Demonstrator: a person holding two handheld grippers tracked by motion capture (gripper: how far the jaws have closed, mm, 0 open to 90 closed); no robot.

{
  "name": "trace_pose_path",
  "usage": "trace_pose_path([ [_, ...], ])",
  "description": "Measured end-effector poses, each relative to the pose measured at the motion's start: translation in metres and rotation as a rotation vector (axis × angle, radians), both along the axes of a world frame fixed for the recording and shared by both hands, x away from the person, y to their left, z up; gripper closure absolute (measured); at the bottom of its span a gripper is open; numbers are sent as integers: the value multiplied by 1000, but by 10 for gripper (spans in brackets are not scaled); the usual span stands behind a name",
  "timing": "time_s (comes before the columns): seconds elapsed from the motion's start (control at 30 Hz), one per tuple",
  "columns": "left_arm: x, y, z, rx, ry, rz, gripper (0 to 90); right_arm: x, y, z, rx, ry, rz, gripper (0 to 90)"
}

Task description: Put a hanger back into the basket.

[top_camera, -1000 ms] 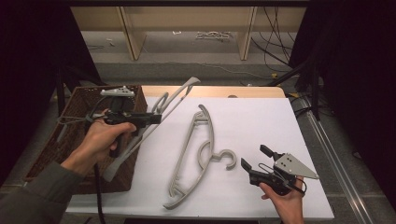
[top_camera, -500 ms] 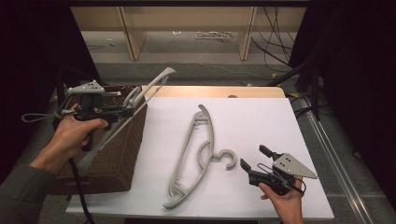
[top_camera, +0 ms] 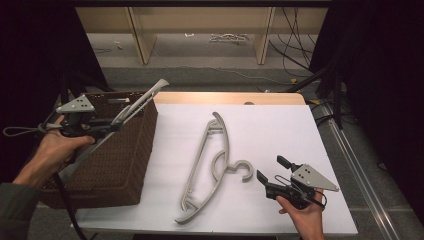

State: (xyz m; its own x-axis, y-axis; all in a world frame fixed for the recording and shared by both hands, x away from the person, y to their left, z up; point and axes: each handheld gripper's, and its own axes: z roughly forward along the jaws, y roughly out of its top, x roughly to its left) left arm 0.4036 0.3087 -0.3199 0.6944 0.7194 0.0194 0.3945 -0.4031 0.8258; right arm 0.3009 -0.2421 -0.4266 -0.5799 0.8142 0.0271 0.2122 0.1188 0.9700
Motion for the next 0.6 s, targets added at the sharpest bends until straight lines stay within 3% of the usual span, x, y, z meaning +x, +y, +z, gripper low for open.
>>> trace_pose_path([
  [0.2,-3,16,-9,60,-17,-6,807,0,0,0,-4,-1,2,187],
  [0.27,-4,22,-11,44,-31,-14,806,0,1,0,-3,8,6,188],
  [0.33,-2,33,-13,55,-56,-14,806,0,0,0,-2,2,1,188],
  [0.47,-2,45,-19,71,-50,5,806,0,1,-1,-8,3,0,188],
  [0.57,-3,55,-24,64,-44,25,804,0,2,0,-8,2,1,188],
  [0.6,-3,57,-26,41,-48,26,804,0,2,0,-8,2,1,188],
])
